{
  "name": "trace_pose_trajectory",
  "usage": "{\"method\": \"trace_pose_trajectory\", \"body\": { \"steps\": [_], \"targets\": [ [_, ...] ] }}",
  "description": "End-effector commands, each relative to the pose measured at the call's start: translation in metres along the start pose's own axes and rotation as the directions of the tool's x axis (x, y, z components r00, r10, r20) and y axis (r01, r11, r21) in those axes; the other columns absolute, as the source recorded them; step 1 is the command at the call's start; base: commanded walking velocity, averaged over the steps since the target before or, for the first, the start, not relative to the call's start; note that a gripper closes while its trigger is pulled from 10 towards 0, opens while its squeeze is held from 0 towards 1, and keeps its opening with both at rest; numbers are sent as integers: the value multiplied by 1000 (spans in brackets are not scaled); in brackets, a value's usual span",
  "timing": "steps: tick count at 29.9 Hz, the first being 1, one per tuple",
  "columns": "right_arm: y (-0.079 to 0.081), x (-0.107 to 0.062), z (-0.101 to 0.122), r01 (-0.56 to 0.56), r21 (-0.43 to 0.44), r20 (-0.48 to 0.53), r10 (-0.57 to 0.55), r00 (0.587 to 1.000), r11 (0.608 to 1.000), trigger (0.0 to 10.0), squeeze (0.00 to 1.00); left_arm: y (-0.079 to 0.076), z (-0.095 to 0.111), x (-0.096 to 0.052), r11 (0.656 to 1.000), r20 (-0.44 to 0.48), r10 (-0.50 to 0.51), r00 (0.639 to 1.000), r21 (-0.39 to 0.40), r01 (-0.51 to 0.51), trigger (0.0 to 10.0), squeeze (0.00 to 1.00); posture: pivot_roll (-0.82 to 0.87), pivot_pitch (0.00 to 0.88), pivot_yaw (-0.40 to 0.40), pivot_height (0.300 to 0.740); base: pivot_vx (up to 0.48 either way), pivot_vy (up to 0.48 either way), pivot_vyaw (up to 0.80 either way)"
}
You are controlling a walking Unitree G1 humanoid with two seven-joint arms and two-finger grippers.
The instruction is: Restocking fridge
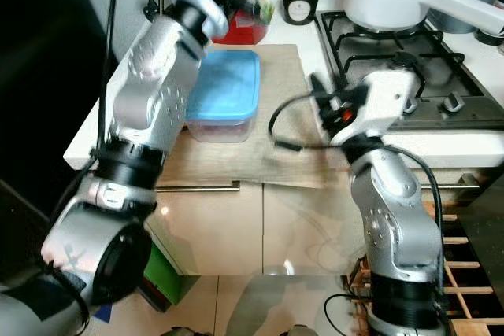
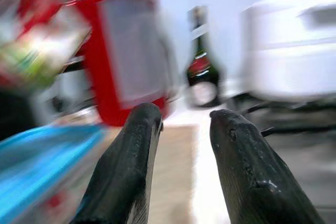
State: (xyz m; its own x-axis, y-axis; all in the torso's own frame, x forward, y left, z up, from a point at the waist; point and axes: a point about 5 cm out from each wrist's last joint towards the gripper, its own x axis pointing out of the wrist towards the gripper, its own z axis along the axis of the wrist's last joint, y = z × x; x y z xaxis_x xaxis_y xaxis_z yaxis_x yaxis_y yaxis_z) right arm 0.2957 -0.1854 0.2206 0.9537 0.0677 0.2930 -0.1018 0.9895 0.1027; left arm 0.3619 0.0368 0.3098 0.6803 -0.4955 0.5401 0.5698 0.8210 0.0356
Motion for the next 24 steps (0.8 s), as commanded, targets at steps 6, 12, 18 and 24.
{"method": "trace_pose_trajectory", "body": {
  "steps": [6, 12, 18, 24],
  "targets": [
    [5, 8, 8, 60, -122, 91, -49, 995, 991, 10000, 0, 5, 19, -2, 991, 84, 30, 996, 129, -41, 10000, 0, -196, 0, 56, 740, 0, 0, 0],
    [9, 17, 10, 51, -163, 140, -28, 990, 985, 10000, 0, 6, 22, -2, 987, 97, 62, 993, 139, -75, 10000, 0, -191, 0, 49, 740, 0, 0, 0],
    [16, 21, 10, 17, -180, 155, 11, 988, 983, 10000, 0, 4, 20, -3, 985, 100, 70, 992, 150, -85, 10000, 0, -189, 0, 37, 740, 0, 0, 0],
    [20, 22, 6, 1, -180, 148, 27, 989, 984, 10000, 0, 5, 21, -3, 984, 106, 73, 992, 155, -89, 10000, 0, -188, 0, 34, 740, 0, 0, 0]
  ]
}}
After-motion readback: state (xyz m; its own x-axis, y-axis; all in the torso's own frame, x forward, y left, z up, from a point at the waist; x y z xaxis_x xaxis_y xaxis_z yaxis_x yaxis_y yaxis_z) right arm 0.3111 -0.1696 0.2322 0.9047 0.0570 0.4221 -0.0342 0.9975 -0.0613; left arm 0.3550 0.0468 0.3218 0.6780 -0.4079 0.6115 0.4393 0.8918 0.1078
